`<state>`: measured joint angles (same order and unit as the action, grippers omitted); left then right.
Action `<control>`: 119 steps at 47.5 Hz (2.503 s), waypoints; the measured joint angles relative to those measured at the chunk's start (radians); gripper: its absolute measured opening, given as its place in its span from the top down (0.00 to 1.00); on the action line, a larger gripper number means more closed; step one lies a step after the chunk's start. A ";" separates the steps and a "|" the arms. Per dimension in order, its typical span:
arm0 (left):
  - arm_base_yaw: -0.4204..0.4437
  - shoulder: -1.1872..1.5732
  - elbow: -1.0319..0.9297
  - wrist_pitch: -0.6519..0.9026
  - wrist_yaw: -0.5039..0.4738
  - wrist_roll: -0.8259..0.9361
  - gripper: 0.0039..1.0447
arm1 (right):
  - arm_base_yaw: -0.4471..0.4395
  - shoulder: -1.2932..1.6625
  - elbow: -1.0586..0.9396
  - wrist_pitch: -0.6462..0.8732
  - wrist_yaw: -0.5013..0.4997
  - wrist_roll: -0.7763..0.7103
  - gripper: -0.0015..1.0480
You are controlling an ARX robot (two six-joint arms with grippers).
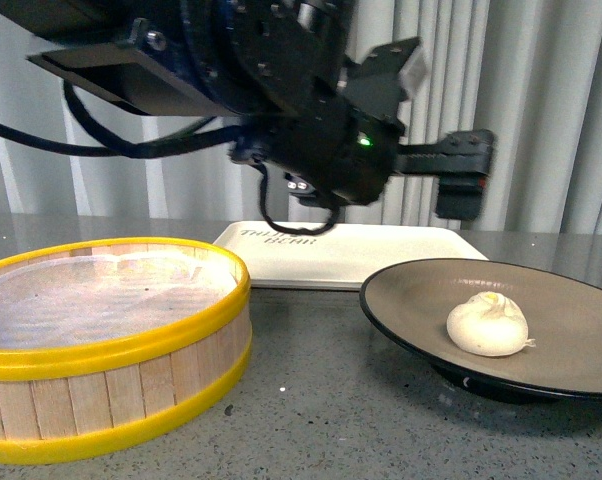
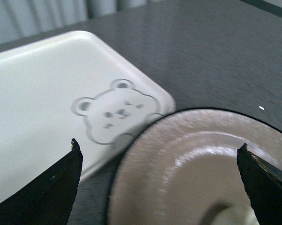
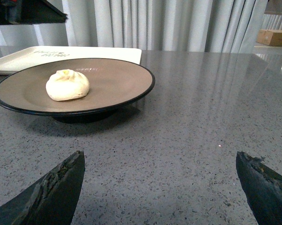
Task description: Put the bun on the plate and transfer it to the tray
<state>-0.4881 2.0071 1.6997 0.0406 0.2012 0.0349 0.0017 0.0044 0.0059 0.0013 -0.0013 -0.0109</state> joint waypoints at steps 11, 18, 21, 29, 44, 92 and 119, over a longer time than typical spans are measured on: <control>0.194 -0.034 -0.025 0.019 -0.083 -0.060 0.06 | 0.000 0.000 0.000 0.000 0.000 0.000 0.08; 0.288 -0.125 -0.131 0.048 -0.131 -0.067 0.06 | 0.000 0.000 0.000 0.000 0.000 0.000 0.08; 0.298 -0.145 -0.137 0.052 -0.135 -0.068 0.06 | 0.000 0.000 0.000 0.000 0.000 0.000 0.08; 0.285 -0.178 -0.249 0.246 -0.306 -0.054 0.17 | 0.000 0.000 0.000 0.000 0.000 0.000 0.08; 0.355 -0.481 -0.844 0.663 -0.347 -0.044 0.67 | 0.000 0.000 0.000 0.000 0.000 0.000 0.08; 0.487 -1.073 -1.572 0.759 -0.201 -0.040 0.96 | 0.000 0.000 0.000 0.000 0.000 0.000 0.08; 0.487 -1.365 -1.673 0.587 -0.202 -0.040 0.96 | 0.000 0.000 0.000 0.000 0.000 0.000 0.08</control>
<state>-0.0010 0.6418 0.0269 0.6277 -0.0006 -0.0051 0.0017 0.0044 0.0059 0.0013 -0.0013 -0.0105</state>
